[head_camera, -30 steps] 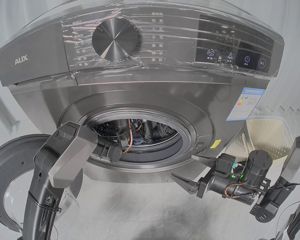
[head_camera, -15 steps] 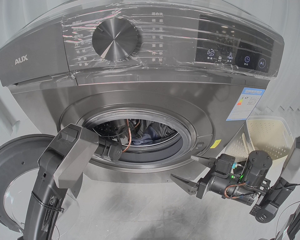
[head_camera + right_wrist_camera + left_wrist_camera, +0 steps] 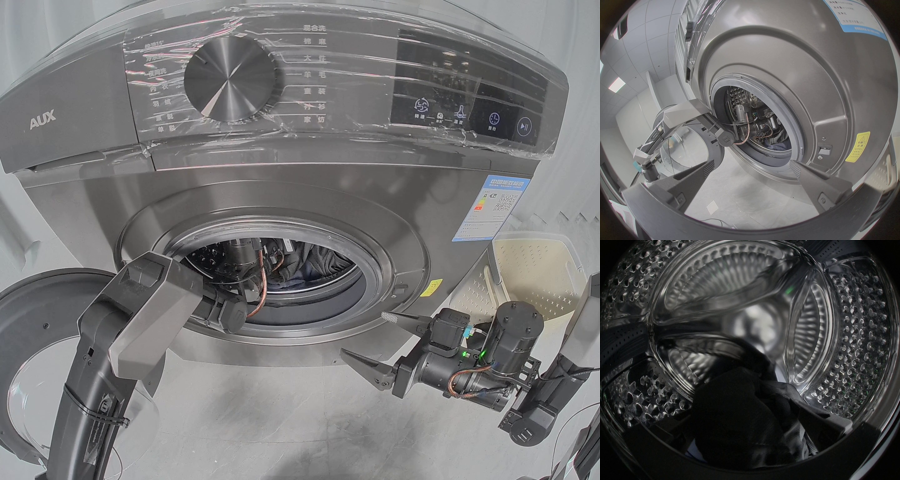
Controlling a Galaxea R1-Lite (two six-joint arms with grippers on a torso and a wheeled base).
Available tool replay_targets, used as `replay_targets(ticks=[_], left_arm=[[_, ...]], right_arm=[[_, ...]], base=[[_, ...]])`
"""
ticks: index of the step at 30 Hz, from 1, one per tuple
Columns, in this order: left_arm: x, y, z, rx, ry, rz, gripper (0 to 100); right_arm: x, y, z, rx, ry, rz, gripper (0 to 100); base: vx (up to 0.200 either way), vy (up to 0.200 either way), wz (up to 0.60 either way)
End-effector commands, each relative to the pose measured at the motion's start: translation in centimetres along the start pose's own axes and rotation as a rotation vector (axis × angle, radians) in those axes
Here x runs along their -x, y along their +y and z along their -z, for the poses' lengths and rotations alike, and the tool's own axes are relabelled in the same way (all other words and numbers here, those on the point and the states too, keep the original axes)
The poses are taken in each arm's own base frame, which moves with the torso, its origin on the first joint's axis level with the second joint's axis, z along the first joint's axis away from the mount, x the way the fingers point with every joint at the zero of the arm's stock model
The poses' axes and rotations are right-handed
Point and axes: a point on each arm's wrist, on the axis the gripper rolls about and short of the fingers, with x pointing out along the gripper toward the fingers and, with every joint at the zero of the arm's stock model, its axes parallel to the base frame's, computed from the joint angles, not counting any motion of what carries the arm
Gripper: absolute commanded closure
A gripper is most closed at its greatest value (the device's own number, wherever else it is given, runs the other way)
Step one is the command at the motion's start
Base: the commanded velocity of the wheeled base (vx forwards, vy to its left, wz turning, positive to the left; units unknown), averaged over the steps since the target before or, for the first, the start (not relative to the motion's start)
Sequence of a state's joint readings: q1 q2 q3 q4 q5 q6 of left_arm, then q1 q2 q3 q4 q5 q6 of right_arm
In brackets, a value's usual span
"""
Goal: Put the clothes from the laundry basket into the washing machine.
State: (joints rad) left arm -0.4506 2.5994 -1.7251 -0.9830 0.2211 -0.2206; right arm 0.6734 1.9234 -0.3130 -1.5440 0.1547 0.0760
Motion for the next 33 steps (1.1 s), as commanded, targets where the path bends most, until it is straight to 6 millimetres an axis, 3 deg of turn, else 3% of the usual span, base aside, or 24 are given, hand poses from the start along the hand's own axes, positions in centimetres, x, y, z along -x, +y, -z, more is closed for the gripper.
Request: replay_targets(ticks=[1, 4, 8, 12, 16, 18, 19, 26, 33], left_arm=[[0.3, 0.1, 0.1, -0.003, 0.013, -0.004, 0], [0.6, -0.2, -0.3, -0.003, 0.017, 0.001, 0], [2.7, -1.7, -2.1, -0.006, 0.05, 0.03, 0], [4.5, -2.3, -2.7, -0.025, 0.085, 0.043, 0], [8.8, -3.5, -1.8, -0.066, 0.203, 0.099, 0], [9.6, -3.8, -1.4, -0.069, 0.218, 0.117, 0], [11.0, -4.3, -0.4, -0.082, 0.229, 0.141, 0], [14.0, -4.1, 1.1, -0.124, 0.226, 0.177, 0], [18.8, -3.7, -1.7, -0.11, 0.216, 0.233, 0]], right_arm=[[0.0, 0.0, 0.1, 0.0, 0.003, 0.0, 0], [0.0, 0.0, 0.0, -0.001, 0.001, 0.0, 0], [0.0, 0.0, 0.1, -0.001, 0.003, 0.0, 0], [0.0, 0.0, 0.1, -0.001, 0.003, 0.0, 0], [0.1, 0.0, 0.1, -0.002, 0.007, 0.0, 0], [0.1, 0.0, 0.1, -0.002, 0.007, 0.0, 0], [0.1, 0.0, 0.1, -0.002, 0.006, 0.0, 0], [0.2, 0.0, 0.0, -0.001, 0.003, 0.0, 0], [1.1, 0.0, -0.2, 0.0, 0.004, 0.006, 0]], base=[[0.0, 0.0, 0.0], [0.0, 0.0, 0.0], [0.0, 0.0, 0.0], [0.0, 0.0, 0.0], [0.0, 0.0, 0.0], [0.0, 0.0, 0.0], [0.0, 0.0, 0.0], [0.0, 0.0, 0.0], [0.0, 0.0, 0.0]])
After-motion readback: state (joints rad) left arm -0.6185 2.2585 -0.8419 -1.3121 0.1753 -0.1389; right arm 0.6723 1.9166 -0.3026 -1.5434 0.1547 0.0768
